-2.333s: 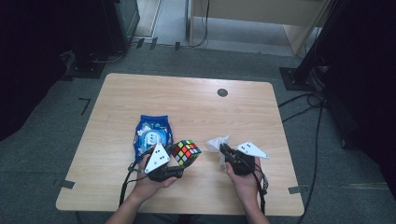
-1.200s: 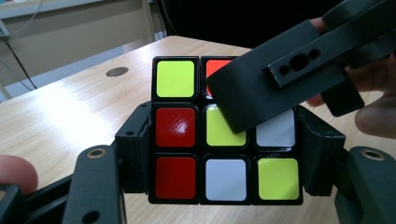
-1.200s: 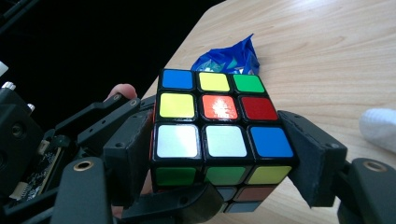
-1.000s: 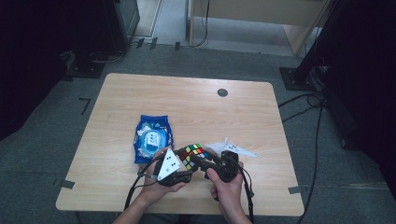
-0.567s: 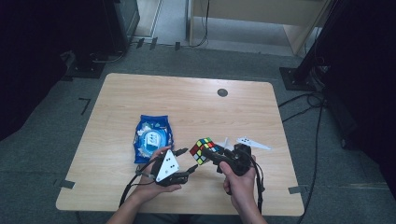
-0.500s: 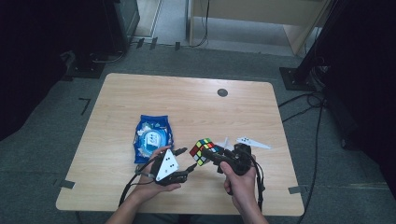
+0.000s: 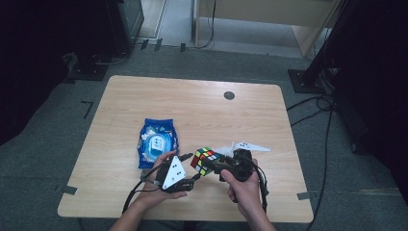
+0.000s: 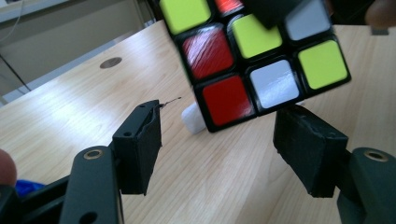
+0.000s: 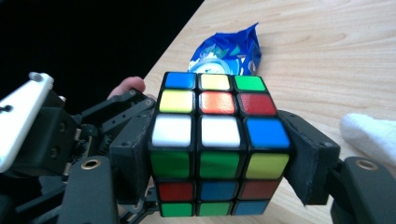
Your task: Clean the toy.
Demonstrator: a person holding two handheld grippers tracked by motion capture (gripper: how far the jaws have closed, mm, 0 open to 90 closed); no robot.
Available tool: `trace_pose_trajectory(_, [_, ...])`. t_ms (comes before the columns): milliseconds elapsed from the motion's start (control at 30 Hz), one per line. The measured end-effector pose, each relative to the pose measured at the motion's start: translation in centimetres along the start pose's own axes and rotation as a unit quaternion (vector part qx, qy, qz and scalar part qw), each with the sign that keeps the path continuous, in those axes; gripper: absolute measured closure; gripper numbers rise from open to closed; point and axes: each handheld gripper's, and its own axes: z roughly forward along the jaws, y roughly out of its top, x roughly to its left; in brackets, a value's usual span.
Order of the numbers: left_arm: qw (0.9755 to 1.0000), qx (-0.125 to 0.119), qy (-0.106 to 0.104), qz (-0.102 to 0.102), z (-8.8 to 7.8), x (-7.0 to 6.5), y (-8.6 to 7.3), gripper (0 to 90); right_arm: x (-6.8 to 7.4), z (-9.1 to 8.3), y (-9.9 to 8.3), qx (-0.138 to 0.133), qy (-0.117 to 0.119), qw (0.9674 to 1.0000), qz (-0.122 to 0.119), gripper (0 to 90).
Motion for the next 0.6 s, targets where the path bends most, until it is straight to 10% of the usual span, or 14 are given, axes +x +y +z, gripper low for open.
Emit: trace_pose_trajectory(600, [1.0000, -0.004, 0.008, 0.004, -0.06, 0.04, -0.04, 13.3, 0.63, 1.02, -0.60, 0.053, -0.012, 0.9981, -0.028, 34.4])
